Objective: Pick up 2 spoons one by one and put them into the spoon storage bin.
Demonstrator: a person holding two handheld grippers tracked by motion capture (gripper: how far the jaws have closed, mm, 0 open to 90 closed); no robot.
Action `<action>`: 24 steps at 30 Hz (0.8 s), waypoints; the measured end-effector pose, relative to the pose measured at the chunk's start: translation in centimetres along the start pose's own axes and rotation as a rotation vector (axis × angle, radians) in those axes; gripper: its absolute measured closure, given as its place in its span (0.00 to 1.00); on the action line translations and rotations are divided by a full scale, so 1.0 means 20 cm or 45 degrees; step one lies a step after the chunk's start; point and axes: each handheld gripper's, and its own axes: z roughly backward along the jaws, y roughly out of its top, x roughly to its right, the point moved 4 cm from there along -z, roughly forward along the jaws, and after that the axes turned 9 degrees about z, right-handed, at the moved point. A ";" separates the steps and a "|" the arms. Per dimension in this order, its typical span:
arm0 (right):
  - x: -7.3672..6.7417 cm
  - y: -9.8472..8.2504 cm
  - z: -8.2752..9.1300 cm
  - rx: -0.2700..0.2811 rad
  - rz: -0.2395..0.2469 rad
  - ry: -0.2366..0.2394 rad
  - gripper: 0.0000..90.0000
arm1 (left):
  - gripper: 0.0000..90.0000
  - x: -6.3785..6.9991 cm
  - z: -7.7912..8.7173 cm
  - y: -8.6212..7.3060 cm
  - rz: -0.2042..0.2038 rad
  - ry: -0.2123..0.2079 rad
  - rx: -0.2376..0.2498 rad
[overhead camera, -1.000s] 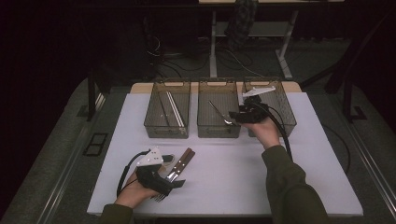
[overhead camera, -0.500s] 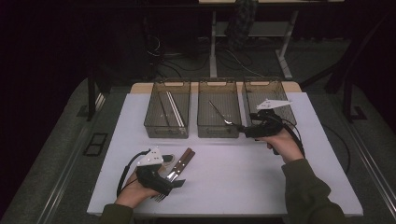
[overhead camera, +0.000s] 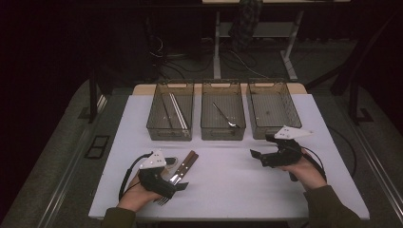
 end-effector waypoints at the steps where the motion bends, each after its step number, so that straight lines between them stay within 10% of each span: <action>1: -0.01 -0.02 0.01 0.000 0.004 -0.002 0.15 | 0.00 0.00 0.00 0.00 0.000 0.003 0.002; 24: -0.08 -0.34 0.23 -0.017 -0.057 0.014 0.15 | 0.22 -0.09 0.09 0.03 0.036 0.076 0.024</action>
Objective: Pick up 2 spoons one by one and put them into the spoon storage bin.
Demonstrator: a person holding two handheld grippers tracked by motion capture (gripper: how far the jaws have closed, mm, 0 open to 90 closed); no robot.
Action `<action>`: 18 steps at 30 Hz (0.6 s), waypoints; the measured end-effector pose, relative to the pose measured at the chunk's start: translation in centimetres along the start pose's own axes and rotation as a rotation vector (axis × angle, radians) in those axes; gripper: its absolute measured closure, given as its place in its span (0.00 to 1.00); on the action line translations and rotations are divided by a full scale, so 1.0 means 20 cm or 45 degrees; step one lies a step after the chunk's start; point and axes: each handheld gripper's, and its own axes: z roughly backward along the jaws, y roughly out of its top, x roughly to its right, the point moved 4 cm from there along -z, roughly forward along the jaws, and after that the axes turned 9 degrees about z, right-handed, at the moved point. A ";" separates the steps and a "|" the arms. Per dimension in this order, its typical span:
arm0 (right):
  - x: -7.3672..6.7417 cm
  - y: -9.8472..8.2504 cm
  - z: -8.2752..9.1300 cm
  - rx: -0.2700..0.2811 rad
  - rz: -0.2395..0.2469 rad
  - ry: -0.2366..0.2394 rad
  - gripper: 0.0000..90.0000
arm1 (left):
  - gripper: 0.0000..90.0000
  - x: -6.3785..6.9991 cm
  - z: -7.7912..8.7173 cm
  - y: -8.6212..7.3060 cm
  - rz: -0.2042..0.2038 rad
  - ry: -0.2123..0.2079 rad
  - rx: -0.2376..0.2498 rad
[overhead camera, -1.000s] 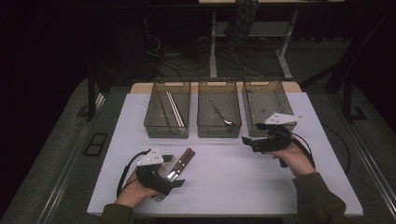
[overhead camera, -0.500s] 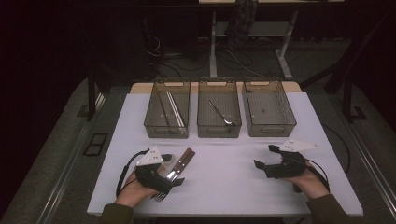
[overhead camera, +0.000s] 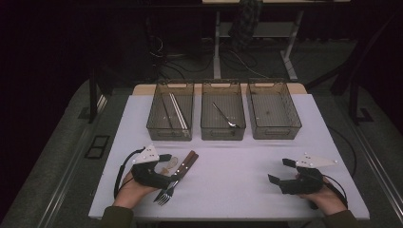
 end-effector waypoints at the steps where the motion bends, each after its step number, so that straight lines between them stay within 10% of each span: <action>1: 0.00 0.00 0.00 0.000 0.003 0.003 0.15 | 0.26 -0.01 0.01 0.00 -0.002 0.013 -0.006; 18: -0.01 -0.01 -0.01 -0.028 0.034 0.003 0.15 | 0.60 -0.12 0.11 -0.16 0.098 0.152 -0.194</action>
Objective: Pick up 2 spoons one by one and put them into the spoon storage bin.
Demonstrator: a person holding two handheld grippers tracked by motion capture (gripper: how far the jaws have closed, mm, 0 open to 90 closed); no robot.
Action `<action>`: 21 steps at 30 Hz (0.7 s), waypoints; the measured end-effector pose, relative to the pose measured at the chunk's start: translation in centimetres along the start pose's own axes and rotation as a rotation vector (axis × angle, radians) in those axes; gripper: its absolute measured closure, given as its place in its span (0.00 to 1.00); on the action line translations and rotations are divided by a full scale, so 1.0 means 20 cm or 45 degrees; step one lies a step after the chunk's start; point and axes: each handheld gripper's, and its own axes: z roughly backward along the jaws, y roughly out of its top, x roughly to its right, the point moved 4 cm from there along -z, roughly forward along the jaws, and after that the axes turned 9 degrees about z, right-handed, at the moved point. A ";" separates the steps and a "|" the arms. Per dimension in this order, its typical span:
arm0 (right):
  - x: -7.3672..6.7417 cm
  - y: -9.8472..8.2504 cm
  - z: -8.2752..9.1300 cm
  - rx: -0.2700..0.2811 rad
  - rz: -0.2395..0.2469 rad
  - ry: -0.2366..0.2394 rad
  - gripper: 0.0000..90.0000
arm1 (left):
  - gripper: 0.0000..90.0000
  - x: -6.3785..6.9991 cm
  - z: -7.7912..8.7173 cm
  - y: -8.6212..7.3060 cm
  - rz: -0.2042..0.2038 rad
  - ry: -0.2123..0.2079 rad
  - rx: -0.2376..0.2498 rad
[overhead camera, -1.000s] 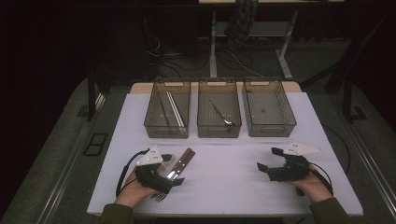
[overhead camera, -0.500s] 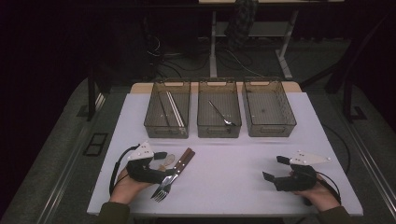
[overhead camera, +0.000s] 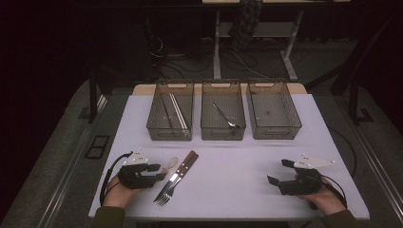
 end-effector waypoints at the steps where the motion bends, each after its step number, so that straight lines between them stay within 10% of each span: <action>1: 0.00 0.00 0.00 -0.001 0.002 -0.001 0.15 | 0.61 0.00 0.00 -0.01 0.004 0.003 -0.012; 21: -0.01 0.00 -0.01 -0.028 0.037 -0.004 0.15 | 0.85 0.02 -0.04 -0.01 -0.032 0.082 -0.104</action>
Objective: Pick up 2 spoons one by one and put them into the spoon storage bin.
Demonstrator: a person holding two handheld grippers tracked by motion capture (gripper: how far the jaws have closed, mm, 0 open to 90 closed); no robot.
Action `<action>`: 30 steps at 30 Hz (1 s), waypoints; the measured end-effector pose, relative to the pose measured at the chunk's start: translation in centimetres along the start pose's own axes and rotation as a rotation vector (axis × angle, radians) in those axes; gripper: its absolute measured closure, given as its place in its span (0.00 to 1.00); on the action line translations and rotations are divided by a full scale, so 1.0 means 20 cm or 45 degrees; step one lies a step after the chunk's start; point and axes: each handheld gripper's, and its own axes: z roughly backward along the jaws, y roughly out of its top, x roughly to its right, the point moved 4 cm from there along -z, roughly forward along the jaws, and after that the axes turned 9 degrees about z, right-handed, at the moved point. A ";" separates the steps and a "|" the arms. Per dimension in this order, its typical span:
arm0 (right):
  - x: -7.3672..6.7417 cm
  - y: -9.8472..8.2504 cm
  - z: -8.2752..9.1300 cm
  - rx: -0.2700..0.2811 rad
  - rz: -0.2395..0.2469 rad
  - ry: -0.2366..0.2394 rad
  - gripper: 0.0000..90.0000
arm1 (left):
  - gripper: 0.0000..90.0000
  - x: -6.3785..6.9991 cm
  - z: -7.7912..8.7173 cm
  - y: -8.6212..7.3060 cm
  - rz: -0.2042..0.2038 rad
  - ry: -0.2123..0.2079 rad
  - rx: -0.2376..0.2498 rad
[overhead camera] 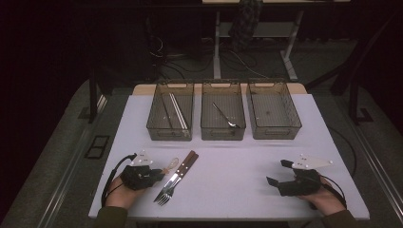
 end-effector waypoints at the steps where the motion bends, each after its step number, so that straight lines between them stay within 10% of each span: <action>1: 0.00 0.00 0.00 -0.001 0.001 0.000 0.15 | 0.85 0.00 0.00 0.00 0.017 0.002 -0.007; 30: 0.00 0.02 0.00 0.039 0.023 0.008 0.15 | 0.85 0.04 0.05 0.15 0.004 -0.087 0.116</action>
